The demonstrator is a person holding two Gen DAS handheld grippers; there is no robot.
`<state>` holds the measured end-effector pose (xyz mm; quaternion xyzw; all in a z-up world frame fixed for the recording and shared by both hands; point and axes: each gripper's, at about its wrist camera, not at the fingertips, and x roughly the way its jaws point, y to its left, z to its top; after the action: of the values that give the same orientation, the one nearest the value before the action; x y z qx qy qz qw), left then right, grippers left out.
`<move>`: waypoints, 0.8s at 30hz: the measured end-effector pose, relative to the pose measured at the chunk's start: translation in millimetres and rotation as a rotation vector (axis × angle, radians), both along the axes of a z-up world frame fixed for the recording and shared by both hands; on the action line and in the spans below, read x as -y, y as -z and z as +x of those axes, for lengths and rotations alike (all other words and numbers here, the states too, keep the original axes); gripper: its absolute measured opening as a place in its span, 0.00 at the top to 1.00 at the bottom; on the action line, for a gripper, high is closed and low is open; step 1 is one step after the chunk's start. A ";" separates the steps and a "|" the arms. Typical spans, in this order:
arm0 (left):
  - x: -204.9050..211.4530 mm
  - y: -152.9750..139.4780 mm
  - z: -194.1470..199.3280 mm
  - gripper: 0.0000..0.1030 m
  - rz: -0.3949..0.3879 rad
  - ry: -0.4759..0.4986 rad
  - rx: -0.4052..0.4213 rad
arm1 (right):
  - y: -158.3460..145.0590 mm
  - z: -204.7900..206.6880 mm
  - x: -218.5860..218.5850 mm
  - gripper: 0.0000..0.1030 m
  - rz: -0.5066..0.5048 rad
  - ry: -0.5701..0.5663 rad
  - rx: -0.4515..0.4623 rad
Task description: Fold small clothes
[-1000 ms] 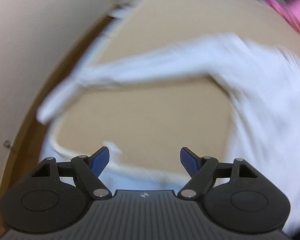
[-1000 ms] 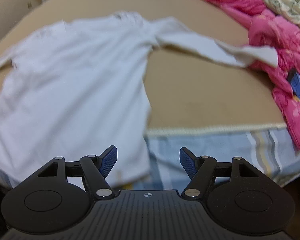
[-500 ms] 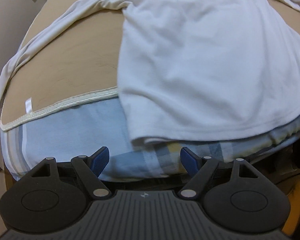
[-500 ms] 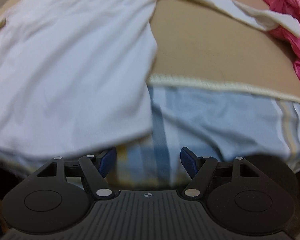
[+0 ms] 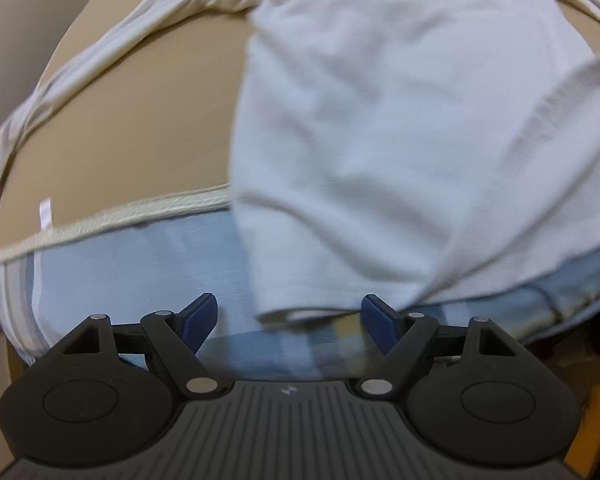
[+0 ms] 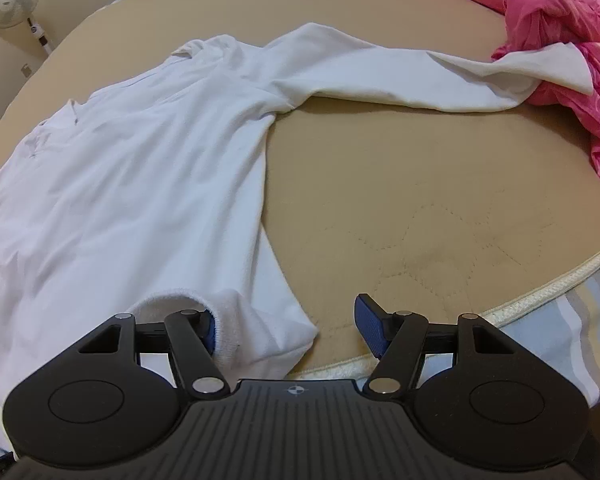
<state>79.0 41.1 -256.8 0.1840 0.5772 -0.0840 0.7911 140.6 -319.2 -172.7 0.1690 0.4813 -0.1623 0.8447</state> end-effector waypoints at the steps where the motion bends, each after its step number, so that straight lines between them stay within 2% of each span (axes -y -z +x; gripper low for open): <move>1: -4.6 -1.5 2.5 0.18 -0.016 -0.023 -0.009 | 1.2 0.5 -0.6 0.36 0.001 0.000 -0.002; 5: -23.3 -6.8 17.4 0.11 -0.023 -0.137 0.018 | 6.0 -2.4 6.4 0.36 0.018 0.033 -0.010; 8: -33.4 -7.9 26.4 0.11 -0.055 -0.201 0.004 | 14.5 -7.6 14.9 0.36 0.084 0.081 -0.060; 13: -33.7 -10.2 34.4 0.11 -0.047 -0.223 0.009 | 23.3 -27.6 11.9 0.36 0.144 0.073 -0.099; 19: -31.3 -10.9 35.5 0.11 -0.046 -0.236 0.016 | 28.3 -53.8 7.1 0.38 0.080 0.063 -0.104; 21: -33.3 -10.6 35.7 0.11 -0.054 -0.244 0.013 | 29.3 -62.2 2.2 0.59 0.060 0.030 -0.104; 22: -34.2 -10.5 35.7 0.11 -0.058 -0.247 0.011 | 28.1 -66.8 -1.4 0.84 0.043 0.016 -0.093; 23: -34.6 -10.6 35.7 0.11 -0.059 -0.248 0.010 | 26.4 -69.4 -5.2 0.93 0.027 -0.004 -0.074; 24: -35.0 -10.9 35.8 0.11 -0.058 -0.247 0.010 | 23.6 -71.4 -9.7 0.94 -0.009 -0.018 -0.049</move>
<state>114.8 76.1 -245.9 0.0889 0.5888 -0.0016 0.8033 69.2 -309.6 -196.3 0.1567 0.5025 -0.1610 0.8349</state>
